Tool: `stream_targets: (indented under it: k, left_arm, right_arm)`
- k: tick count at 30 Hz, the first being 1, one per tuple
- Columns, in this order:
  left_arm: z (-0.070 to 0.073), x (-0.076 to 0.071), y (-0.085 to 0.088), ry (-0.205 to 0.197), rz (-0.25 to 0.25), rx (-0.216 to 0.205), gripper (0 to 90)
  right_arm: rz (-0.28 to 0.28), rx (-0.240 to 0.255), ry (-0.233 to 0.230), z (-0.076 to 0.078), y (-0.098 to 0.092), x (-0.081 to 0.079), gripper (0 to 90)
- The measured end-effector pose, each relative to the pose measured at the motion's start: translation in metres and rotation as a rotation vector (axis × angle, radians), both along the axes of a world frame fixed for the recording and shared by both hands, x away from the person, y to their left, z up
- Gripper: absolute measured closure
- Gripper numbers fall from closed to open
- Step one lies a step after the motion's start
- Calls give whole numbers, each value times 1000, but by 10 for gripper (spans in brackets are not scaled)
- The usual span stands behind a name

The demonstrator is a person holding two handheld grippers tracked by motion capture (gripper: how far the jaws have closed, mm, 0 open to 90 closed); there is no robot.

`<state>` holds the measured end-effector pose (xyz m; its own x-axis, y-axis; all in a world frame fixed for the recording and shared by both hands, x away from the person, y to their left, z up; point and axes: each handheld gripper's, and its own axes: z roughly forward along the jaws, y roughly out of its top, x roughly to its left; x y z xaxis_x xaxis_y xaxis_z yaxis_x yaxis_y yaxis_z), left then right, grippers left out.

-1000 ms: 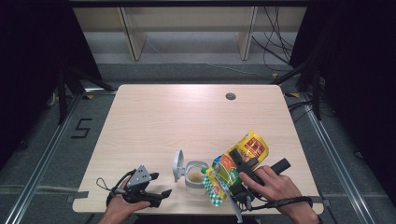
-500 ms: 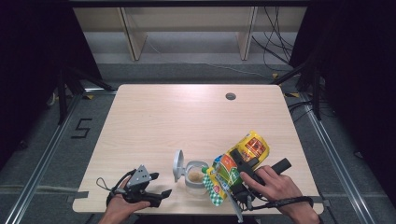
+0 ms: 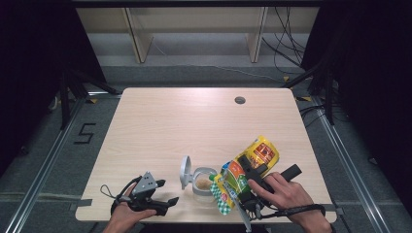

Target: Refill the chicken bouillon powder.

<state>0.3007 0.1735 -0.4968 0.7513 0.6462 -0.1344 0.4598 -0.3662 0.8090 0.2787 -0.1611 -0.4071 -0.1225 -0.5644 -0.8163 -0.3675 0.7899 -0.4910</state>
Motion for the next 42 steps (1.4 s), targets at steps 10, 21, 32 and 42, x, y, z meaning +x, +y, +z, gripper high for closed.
stream_targets:
  k: [10, 21, 32, 42]
  left_arm:
    - [0, 0, -1, -3, 1, -8, 205]
    - [0, 0, 0, -2, -3, 0, 205]
    - [-1, 0, -1, -2, 2, -3, 205]
    - [1, 0, 1, 3, 0, 11, 205]
  right_arm:
    - [1, -9, 2, -2, 0, 0, 556]
    - [-1, -20, -8, 0, 0, -1, 558]
    - [2, -15, -1, 0, 0, -1, 558]
    - [13, -27, -4, 1, 1, -1, 559]
